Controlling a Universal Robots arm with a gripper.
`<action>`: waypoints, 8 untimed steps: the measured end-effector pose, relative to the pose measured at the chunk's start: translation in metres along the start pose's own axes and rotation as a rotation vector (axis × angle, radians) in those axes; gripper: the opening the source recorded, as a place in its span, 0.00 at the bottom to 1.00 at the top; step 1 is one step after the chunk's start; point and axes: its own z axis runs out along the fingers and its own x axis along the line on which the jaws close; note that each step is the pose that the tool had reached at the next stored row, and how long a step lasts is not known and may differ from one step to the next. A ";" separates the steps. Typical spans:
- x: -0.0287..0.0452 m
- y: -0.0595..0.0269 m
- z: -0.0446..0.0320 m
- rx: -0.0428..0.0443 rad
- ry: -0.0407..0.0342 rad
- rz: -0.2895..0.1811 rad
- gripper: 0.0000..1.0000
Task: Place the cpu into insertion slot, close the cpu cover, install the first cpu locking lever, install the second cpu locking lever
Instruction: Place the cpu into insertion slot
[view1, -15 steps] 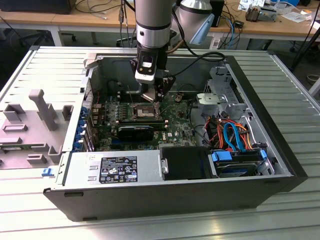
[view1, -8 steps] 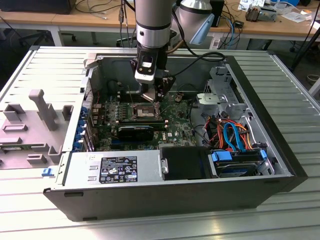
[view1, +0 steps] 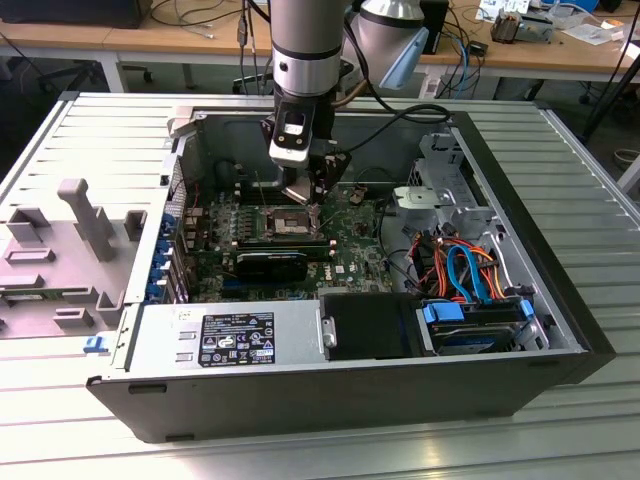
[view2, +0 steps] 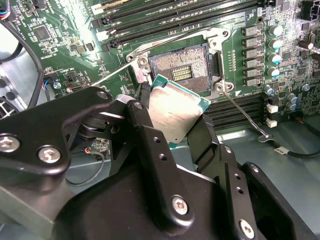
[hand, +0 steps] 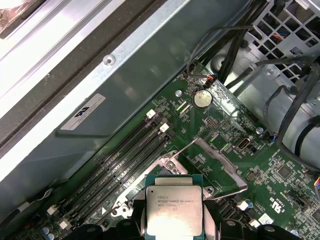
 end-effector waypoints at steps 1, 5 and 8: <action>0.0000 0.0000 0.0000 0.0000 0.0000 0.000 0.54; 0.0000 0.0000 0.0000 -0.0001 -0.0001 0.002 0.54; 0.0000 0.0000 0.0000 -0.0001 -0.0002 0.003 0.54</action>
